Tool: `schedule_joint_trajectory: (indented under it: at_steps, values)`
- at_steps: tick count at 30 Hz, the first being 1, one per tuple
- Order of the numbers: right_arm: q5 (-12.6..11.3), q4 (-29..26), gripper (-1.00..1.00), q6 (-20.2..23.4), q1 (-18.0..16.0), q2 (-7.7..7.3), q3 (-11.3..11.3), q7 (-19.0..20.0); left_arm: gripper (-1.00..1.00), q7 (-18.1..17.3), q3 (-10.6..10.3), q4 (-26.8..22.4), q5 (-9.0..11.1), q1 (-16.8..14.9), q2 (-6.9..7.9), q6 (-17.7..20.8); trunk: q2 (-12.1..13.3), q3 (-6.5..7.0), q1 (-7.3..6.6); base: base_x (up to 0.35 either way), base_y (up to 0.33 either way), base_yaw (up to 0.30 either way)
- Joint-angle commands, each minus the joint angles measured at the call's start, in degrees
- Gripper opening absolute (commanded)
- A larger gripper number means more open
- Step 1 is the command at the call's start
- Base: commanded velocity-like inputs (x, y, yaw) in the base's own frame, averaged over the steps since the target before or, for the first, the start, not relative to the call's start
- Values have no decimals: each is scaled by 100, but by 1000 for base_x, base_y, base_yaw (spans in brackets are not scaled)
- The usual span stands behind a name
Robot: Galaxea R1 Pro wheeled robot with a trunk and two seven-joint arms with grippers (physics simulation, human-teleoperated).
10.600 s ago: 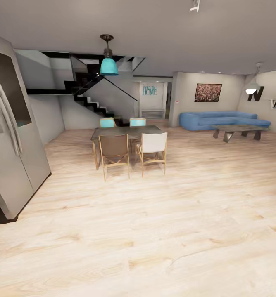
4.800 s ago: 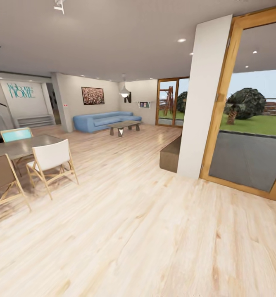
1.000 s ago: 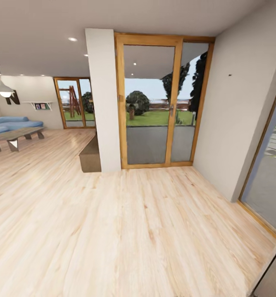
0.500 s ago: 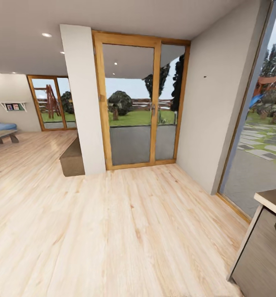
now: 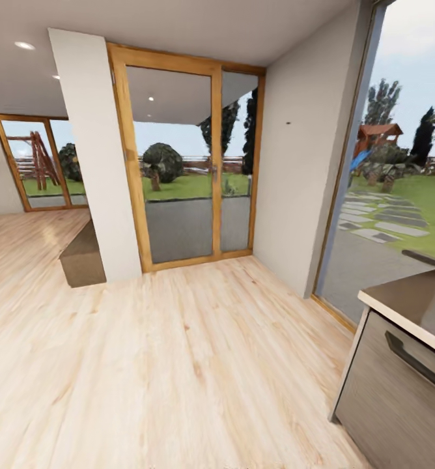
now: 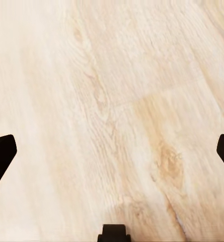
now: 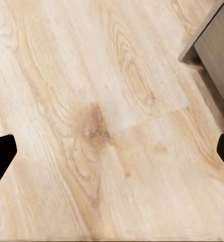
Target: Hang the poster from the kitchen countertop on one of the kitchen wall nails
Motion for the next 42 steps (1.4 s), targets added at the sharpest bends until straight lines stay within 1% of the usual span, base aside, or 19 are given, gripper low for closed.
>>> schedule_joint_trajectory:
  at_steps: [1,12,15,38,42]
  values:
    - [-7,5,100,-20,-3,2,-4,-8,100,0,1,-7,-4,3,1,-9,-3,-5,-2,-233,0,-154]
    - [1,5,100,-22,-4,2,-4,-9,100,0,-1,-7,-4,3,1,-9,-3,-5,-2,-305,0,-45]
    - [2,5,100,-22,-4,2,-4,-6,100,0,-1,-7,-4,2,1,-9,-3,-5,-2,-139,0,-173]
    - [2,5,100,-22,-4,2,-4,-5,100,0,-1,-7,-4,2,1,-9,-3,-5,-2,-11,1,-262]
    - [2,5,100,-22,-4,2,-4,-5,100,0,-2,-1,-7,3,1,-6,-3,-5,-2,0,171,-121]
